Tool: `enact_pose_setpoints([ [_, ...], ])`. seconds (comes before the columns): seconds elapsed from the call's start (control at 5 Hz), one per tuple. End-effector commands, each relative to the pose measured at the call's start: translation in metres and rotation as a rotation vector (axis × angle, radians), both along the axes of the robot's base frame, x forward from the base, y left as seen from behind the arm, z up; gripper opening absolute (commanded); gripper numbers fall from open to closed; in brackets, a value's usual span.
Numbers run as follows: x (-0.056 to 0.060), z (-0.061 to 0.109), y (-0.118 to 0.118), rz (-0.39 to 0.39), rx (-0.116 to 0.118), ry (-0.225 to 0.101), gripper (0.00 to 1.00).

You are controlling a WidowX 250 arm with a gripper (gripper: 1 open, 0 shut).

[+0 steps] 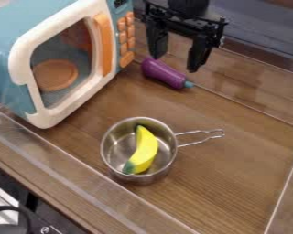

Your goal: Remove the banana from inside the silver pot and put it on the table

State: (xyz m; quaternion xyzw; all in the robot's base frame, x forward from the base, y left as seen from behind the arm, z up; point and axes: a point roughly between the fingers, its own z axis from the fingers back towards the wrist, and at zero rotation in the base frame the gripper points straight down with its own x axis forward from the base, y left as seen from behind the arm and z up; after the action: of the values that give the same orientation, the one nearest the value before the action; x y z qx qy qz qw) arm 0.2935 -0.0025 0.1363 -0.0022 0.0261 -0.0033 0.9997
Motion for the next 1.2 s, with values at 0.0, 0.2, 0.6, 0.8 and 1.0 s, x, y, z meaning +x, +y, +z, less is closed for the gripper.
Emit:
enact_pose_setpoints([
  [0.0,-0.016,-0.026,0.0,-0.014,-0.004,0.087,1.0],
  [0.2,-0.047,-0.043,0.004,-0.033,-0.014,0.123,1.0],
  [0.6,-0.068,-0.067,0.02,-0.085,-0.009,0.096,1.0],
  [0.8,-0.074,-0.066,0.031,-0.099,-0.008,0.085,1.0],
  [1.0,-0.079,-0.064,0.04,-0.103,-0.013,0.073,1.0],
])
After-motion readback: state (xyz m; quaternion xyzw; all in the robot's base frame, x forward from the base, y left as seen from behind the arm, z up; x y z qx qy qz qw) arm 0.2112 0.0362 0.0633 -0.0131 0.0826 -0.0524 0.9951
